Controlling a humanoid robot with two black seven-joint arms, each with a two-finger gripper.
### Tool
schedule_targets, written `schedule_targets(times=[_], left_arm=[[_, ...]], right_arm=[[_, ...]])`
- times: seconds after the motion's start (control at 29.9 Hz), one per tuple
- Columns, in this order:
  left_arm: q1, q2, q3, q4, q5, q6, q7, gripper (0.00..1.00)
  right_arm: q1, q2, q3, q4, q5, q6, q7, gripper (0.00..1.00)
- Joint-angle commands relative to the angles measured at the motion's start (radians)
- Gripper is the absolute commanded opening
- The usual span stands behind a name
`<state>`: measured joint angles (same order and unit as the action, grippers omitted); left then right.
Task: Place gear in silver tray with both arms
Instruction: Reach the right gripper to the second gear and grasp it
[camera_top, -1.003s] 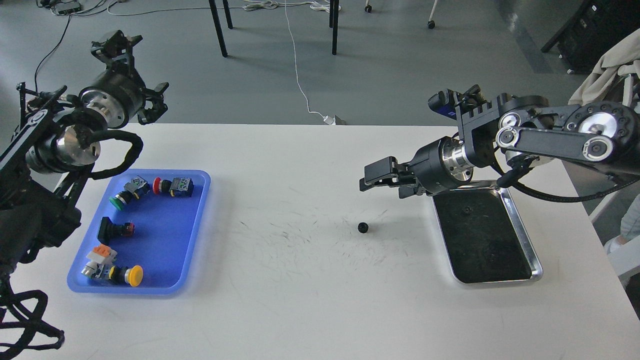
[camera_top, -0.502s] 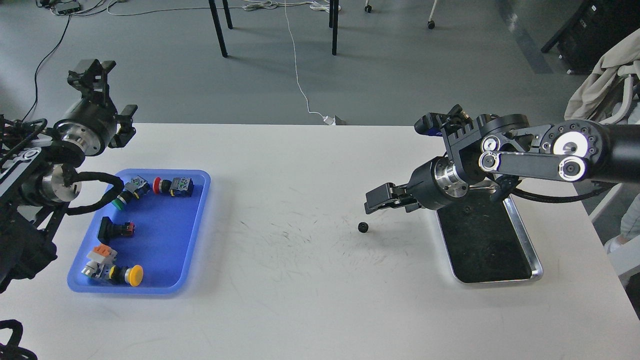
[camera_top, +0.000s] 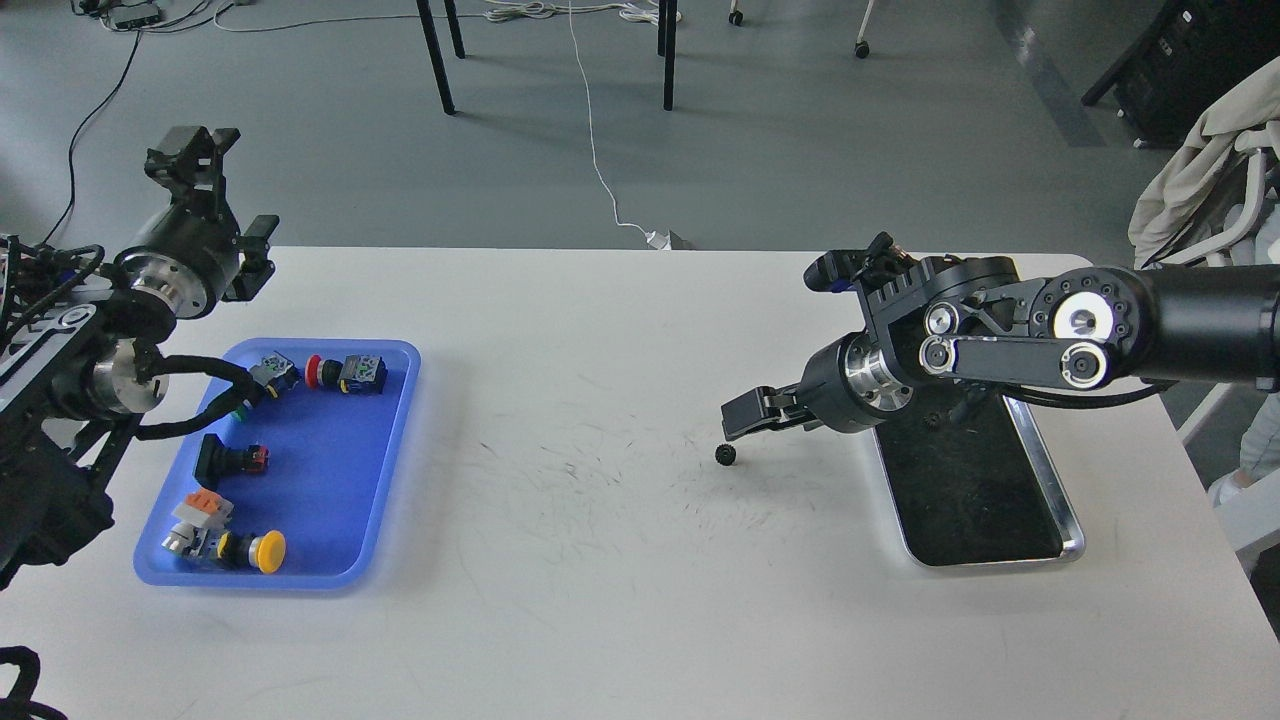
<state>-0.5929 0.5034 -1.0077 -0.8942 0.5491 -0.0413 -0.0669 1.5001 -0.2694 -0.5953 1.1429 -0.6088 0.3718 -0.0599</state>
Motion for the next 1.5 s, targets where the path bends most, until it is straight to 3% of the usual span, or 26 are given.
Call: schedule_targets(times=[0.0, 0.3, 0.74, 1.1, 1.34, 1.47], left_arm=[[-0.001, -0.002, 0.000, 0.000, -0.001, 0.003, -0.007, 0.98], [-0.002, 0.001, -0.005, -0.006, -0.006, 0.032, -0.010, 0.98], [-0.002, 0.003, -0.009, -0.008, -0.008, 0.032, -0.010, 0.98], [-0.002, 0.004, -0.012, -0.008, -0.008, 0.034, -0.010, 0.98], [-0.002, 0.004, -0.012, -0.008, -0.008, 0.034, -0.010, 0.98], [-0.002, 0.004, -0.014, -0.008, -0.008, 0.034, -0.010, 0.98]], right_arm=[[-0.026, 0.059, -0.001, -0.052, 0.003, -0.013, 0.000, 0.97], [-0.070, 0.150, -0.023, -0.127, 0.003, -0.014, 0.000, 0.95], [-0.115, 0.252, -0.046, -0.229, 0.003, -0.016, 0.000, 0.81], [-0.123, 0.269, -0.061, -0.275, 0.003, -0.016, -0.009, 0.74], [-0.118, 0.269, -0.063, -0.279, 0.004, -0.004, -0.012, 0.58], [-0.113, 0.269, -0.063, -0.279, 0.000, 0.005, -0.012, 0.56]])
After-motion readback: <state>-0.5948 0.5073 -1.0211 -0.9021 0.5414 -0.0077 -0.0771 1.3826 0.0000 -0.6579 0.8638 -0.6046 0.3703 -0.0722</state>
